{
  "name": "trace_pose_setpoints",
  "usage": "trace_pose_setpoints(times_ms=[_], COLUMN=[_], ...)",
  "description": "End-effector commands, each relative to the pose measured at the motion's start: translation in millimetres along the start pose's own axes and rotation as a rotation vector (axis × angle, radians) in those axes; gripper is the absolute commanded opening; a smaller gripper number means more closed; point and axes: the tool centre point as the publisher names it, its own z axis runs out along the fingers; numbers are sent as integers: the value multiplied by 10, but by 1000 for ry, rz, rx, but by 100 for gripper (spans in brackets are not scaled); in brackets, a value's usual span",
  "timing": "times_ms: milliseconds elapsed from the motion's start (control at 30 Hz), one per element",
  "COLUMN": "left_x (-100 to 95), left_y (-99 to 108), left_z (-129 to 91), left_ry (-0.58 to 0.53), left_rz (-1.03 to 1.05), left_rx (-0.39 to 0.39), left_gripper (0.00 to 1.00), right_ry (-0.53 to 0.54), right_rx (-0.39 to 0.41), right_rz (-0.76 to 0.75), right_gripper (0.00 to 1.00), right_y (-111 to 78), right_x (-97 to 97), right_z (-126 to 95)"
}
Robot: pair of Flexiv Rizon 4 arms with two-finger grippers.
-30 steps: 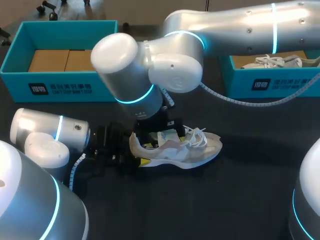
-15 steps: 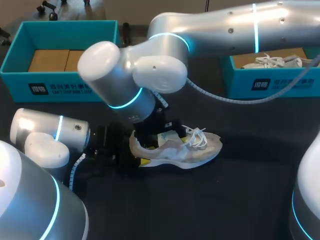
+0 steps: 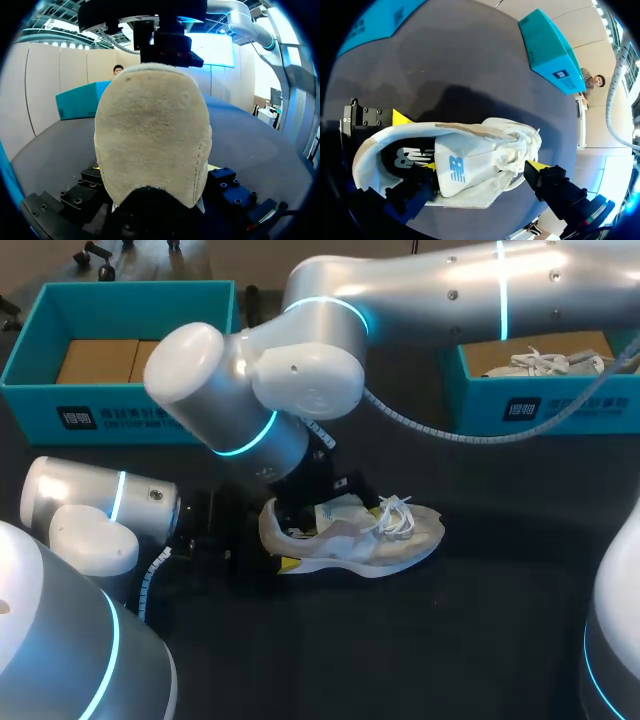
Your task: Take the shoe out of the shoebox, open the shoe tongue, remove and reinsert the insole, then place the shoe into the shoebox
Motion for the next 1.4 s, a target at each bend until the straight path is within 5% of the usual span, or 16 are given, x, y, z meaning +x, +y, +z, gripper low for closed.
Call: trace_pose_setpoints(times_ms=[33, 100, 300, 400, 1400], left_x=[9, 9, 9, 9, 9], left_y=[-5, -5, -5, -5, -5], left_z=[1, 1, 1, 1, 1], left_ry=[-1, -1, -1, -1, -1], left_rz=[0, 0, 0, 0, 0], left_rx=[-6, -6, -6, -6, -6], left_gripper=[0, 0, 0, 0, 0], right_ry=[4, 3, 6, 7, 1], right_rx=[-4, -4, -7, -12, -36], right_rz=[385, 390, 399, 413, 463], right_gripper=[66, 46, 24, 0, 0], right_y=[-52, -55, -48, -45, 40], right_x=[-54, -80, -123, -155, -777], right_z=[-41, -51, -54, -47, 149])
